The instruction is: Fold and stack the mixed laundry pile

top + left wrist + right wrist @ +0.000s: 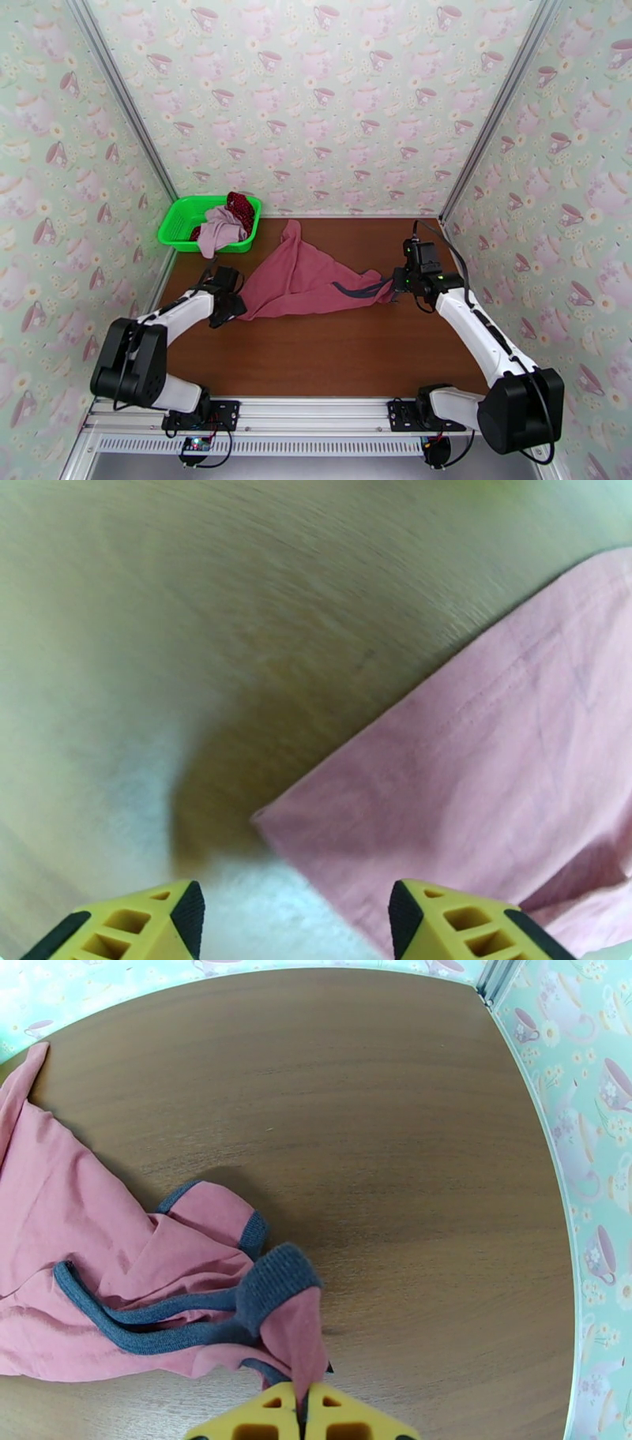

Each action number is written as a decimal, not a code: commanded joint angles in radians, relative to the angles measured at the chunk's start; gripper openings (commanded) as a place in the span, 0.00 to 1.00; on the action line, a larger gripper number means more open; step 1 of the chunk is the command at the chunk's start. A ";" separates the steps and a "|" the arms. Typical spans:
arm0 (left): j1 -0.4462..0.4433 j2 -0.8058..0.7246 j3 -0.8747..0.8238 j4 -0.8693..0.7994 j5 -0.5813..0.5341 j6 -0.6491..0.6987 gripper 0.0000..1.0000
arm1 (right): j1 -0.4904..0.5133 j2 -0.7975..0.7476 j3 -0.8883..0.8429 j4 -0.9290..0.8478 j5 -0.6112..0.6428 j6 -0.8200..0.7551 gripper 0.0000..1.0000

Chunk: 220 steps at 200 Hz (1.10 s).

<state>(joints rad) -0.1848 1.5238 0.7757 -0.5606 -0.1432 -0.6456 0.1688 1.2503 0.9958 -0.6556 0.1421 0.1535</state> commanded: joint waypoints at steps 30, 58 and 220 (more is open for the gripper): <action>0.008 0.157 0.096 0.092 0.009 0.069 0.53 | -0.003 -0.005 0.001 0.007 -0.019 0.014 0.00; 0.020 0.197 0.141 0.090 0.012 0.091 0.00 | -0.003 -0.005 0.002 0.003 -0.024 0.012 0.00; 0.318 -0.034 0.148 -0.039 0.041 0.161 0.00 | 0.446 -0.074 -0.191 0.216 -0.705 -0.113 0.00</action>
<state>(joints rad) 0.0940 1.4429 0.9100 -0.6365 -0.1429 -0.5072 0.4831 1.1072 0.7715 -0.3855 -0.5194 0.1261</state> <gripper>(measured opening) 0.053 0.050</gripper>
